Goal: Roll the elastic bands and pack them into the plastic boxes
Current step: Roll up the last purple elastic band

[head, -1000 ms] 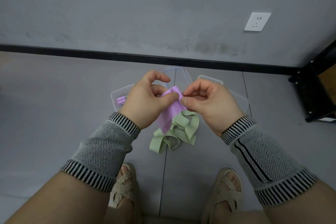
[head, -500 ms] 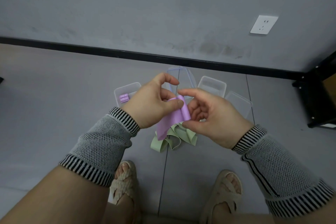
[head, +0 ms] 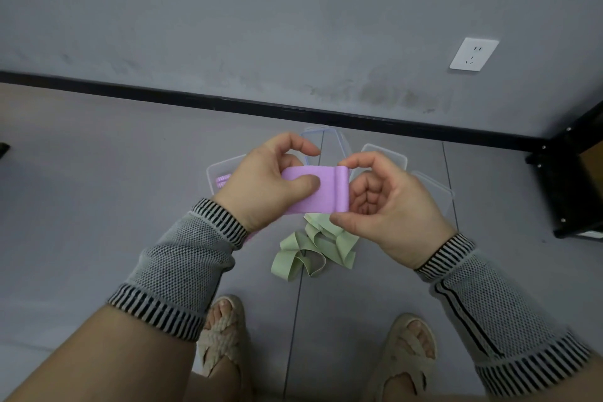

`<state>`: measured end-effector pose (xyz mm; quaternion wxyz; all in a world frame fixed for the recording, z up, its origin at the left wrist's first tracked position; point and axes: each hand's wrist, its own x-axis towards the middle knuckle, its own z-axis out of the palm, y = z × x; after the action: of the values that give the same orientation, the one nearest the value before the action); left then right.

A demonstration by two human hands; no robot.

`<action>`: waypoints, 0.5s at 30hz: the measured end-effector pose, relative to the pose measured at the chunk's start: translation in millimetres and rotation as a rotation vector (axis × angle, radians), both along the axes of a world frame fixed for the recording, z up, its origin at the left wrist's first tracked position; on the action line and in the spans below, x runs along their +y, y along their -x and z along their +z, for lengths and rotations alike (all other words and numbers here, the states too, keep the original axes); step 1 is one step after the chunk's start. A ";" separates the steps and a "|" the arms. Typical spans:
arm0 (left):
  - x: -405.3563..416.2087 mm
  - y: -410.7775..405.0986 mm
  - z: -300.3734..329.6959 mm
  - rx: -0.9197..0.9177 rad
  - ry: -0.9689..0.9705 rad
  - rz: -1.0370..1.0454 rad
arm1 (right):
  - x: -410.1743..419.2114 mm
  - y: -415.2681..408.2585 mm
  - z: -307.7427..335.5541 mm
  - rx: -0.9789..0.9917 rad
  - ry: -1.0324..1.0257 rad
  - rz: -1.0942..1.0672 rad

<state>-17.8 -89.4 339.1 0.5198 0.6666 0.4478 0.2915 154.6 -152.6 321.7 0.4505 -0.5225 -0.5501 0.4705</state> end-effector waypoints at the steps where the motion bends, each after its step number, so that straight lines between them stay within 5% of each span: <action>1: -1.1 -2.0 0.0 -0.016 -0.018 0.010 | 0.3 0.8 -0.3 -0.009 -0.015 -0.014; 15: -3.1 -9.5 1.3 -0.004 -0.141 0.110 | 0.5 6.7 -4.6 -0.151 -0.130 -0.057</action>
<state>-8.3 -92.5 340.4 0.4559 0.6753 0.4609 0.3516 147.9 -152.1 317.1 0.4538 -0.5414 -0.5970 0.3802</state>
